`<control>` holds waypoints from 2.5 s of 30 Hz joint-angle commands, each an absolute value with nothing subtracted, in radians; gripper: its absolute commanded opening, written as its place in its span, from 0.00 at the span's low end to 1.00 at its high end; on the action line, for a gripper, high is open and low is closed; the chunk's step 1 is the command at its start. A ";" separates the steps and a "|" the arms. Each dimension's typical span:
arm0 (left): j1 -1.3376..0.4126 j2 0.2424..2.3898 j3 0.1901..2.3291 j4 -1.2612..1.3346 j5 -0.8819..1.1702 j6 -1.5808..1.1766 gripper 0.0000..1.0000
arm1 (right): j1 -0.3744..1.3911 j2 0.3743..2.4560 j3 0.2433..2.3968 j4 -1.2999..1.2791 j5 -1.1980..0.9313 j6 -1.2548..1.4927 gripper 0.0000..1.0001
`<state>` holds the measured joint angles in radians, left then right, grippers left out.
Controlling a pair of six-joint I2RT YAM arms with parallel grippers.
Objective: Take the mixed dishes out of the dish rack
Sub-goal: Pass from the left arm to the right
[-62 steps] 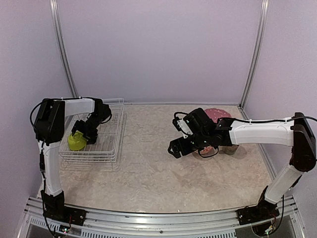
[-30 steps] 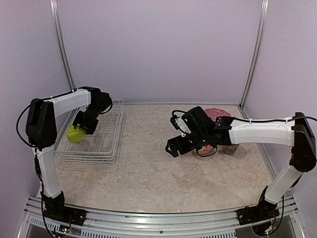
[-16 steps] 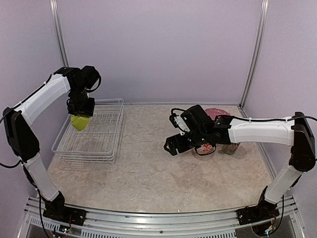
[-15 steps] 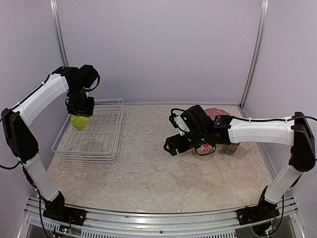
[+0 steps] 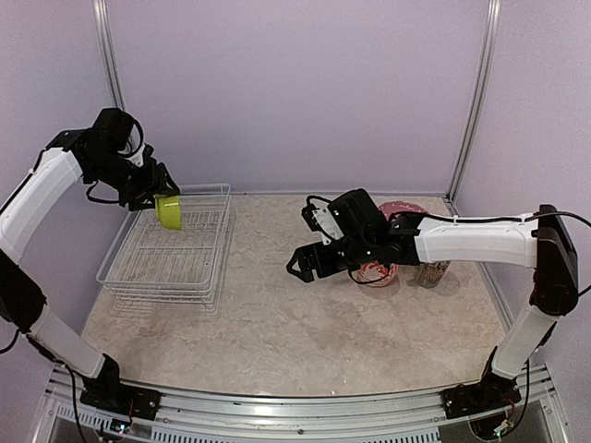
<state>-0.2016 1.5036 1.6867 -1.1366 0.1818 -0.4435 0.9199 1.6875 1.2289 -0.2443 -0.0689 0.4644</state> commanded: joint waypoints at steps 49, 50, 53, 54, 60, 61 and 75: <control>-0.459 1.398 1.143 -0.133 0.979 -0.758 0.32 | 0.816 1.835 1.127 0.632 -0.519 1.111 0.05; -0.461 1.397 1.143 -0.140 0.976 -0.750 0.34 | 0.815 1.828 1.115 0.631 -0.513 1.108 0.03; -0.465 1.396 1.153 -0.183 0.961 -0.724 0.46 | 0.813 1.804 1.099 0.602 -0.493 1.086 0.00; -0.466 1.395 1.158 -0.211 0.951 -0.712 0.52 | 0.813 1.795 1.096 0.586 -0.486 1.073 0.00; -0.457 1.367 1.244 -0.411 0.842 -0.582 0.88 | 0.806 1.713 1.080 0.428 -0.420 0.965 0.00; -0.449 1.361 1.267 -0.447 0.823 -0.558 0.92 | 0.805 1.696 1.080 0.386 -0.403 0.938 0.00; -0.342 1.266 1.464 -0.639 0.427 -0.354 0.99 | 0.793 1.403 1.068 -0.351 0.125 0.623 0.00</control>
<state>-0.3496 1.3041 1.4750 -0.5991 0.5846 -0.4377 0.8074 1.4929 1.0794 -0.0853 -0.0883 0.7212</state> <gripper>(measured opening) 0.989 0.033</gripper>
